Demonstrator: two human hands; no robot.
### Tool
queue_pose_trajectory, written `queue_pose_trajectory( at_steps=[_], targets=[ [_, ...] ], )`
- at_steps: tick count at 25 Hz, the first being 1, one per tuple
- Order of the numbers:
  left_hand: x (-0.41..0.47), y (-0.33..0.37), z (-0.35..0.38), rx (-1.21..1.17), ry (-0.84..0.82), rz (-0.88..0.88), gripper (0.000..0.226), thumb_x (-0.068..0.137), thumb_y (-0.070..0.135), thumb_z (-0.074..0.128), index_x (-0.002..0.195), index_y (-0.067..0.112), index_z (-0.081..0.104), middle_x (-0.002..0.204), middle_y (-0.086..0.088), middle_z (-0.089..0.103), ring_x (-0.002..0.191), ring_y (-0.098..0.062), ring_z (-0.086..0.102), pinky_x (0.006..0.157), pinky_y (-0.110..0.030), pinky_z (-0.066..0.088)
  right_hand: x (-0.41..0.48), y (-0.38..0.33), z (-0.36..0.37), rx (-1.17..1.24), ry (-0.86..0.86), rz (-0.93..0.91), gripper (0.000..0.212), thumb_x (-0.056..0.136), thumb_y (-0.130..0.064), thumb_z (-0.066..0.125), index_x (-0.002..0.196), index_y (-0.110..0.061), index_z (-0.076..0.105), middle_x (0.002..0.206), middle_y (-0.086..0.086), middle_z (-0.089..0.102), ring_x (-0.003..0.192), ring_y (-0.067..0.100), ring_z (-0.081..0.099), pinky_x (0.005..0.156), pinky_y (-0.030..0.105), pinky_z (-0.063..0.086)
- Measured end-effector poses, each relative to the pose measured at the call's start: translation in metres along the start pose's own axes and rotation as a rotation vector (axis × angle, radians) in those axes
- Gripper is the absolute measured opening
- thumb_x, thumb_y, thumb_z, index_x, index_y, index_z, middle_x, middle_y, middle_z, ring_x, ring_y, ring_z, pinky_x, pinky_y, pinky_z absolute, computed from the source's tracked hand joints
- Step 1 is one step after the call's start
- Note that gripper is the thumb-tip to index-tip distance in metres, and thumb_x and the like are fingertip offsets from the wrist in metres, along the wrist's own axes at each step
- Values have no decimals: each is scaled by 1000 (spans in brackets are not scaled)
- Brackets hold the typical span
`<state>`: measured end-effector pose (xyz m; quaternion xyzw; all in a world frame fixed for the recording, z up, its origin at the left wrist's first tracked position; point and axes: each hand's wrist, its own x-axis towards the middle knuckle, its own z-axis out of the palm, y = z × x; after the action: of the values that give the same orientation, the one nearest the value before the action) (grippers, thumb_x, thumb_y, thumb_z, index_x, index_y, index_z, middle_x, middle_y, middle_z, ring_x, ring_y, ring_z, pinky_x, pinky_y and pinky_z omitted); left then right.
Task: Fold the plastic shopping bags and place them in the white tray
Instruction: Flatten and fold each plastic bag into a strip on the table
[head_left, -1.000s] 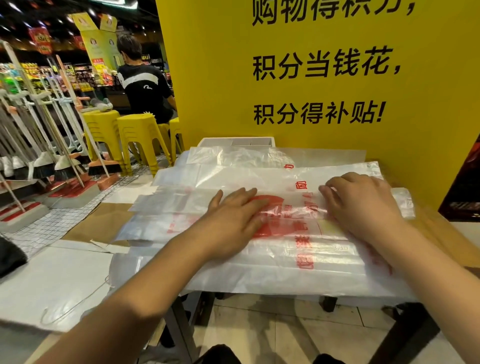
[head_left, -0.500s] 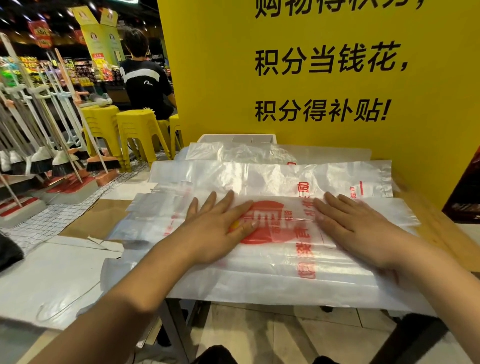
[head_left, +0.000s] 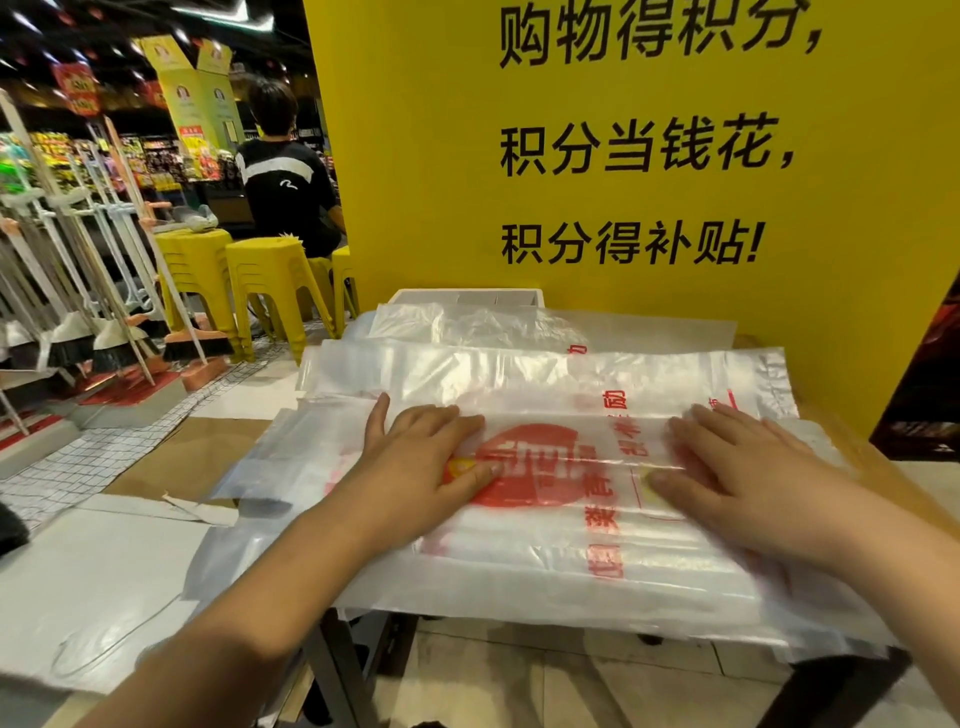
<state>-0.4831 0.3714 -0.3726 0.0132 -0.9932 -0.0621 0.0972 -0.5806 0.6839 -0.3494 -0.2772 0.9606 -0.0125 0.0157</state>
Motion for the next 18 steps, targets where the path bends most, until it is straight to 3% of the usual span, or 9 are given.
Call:
queue_pose_trajectory(
  at_steps=[3,6,9,11,13,15,18],
  targets=[
    [-1,5,-1,-8,60,17,82,80,83,12,144,40,41,150,11,42,143,-7,26,122,-47,-12,3,-24,-4,108,90,-168,98,72,-89,18,156,-39,16,164,-10,15,151,12,12,123,37,17],
    [-2,15,-10,62,88,-2,69,89,74,24,145,37,41,151,8,41,143,-10,28,123,-47,-8,11,-42,2,129,149,-204,74,89,-70,35,154,-37,26,161,-9,27,147,12,25,119,35,26],
    [-23,33,-16,102,287,140,40,101,47,38,135,32,52,138,6,52,133,-15,43,121,-48,15,11,-50,10,106,234,-166,57,99,-57,37,150,-34,35,152,-11,42,137,15,41,109,33,37],
    [-42,44,-16,14,286,207,36,101,49,35,126,33,56,125,11,53,121,-12,47,108,-34,32,8,-50,11,93,297,-151,52,99,-56,38,146,-34,42,142,-12,51,127,16,49,101,34,42],
    [-54,49,-11,-15,154,194,49,99,62,24,132,37,50,131,15,46,124,-8,41,103,-26,31,8,-50,9,112,334,-137,47,98,-53,44,140,-34,49,132,-11,58,119,17,54,95,35,45],
    [-56,47,-6,8,68,173,64,95,69,14,144,38,41,143,16,39,133,-7,33,111,-26,22,7,-52,5,141,368,-129,39,96,-46,51,132,-34,57,123,-10,64,113,19,58,90,36,47],
    [-53,46,-6,81,65,192,64,97,64,19,145,31,46,144,10,48,135,-12,41,116,-28,14,-1,-53,-3,153,433,-115,28,94,-34,55,121,-36,64,112,-13,67,104,17,61,82,34,48]
  ],
)
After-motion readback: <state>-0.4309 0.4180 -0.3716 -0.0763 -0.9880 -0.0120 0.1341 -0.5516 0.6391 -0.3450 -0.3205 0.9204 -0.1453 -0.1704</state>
